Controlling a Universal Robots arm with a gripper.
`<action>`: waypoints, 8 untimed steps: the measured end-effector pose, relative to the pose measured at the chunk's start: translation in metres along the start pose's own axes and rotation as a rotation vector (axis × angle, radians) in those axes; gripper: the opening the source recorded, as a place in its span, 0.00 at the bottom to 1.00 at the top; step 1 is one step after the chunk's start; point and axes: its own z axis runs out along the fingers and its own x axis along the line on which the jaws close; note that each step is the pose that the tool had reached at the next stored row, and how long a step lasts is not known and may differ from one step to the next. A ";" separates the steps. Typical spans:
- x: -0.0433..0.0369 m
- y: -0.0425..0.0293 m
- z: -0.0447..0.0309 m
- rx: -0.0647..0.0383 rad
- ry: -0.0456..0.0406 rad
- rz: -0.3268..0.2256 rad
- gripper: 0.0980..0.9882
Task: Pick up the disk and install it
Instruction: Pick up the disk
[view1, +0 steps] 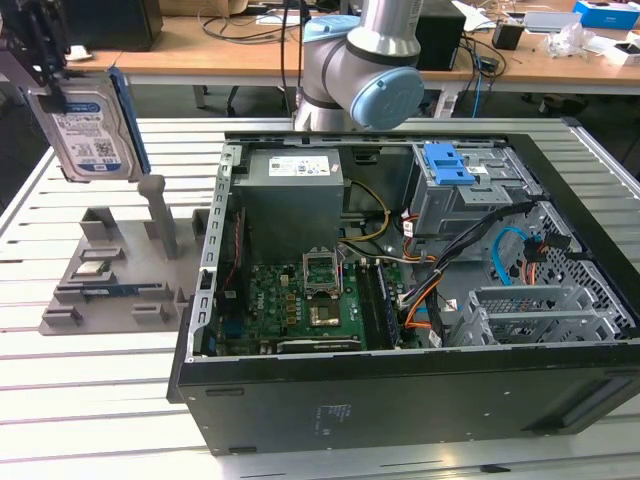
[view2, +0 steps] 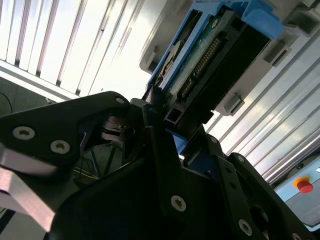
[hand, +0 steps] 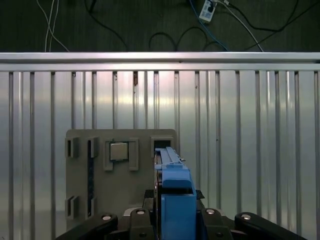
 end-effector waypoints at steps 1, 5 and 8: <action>0.0000 0.0001 -0.0017 0.000 -0.0001 0.000 0.30; -0.0002 0.0003 -0.0108 0.000 0.0000 0.000 0.30; -0.0002 0.0005 -0.0149 0.000 0.0000 0.000 0.30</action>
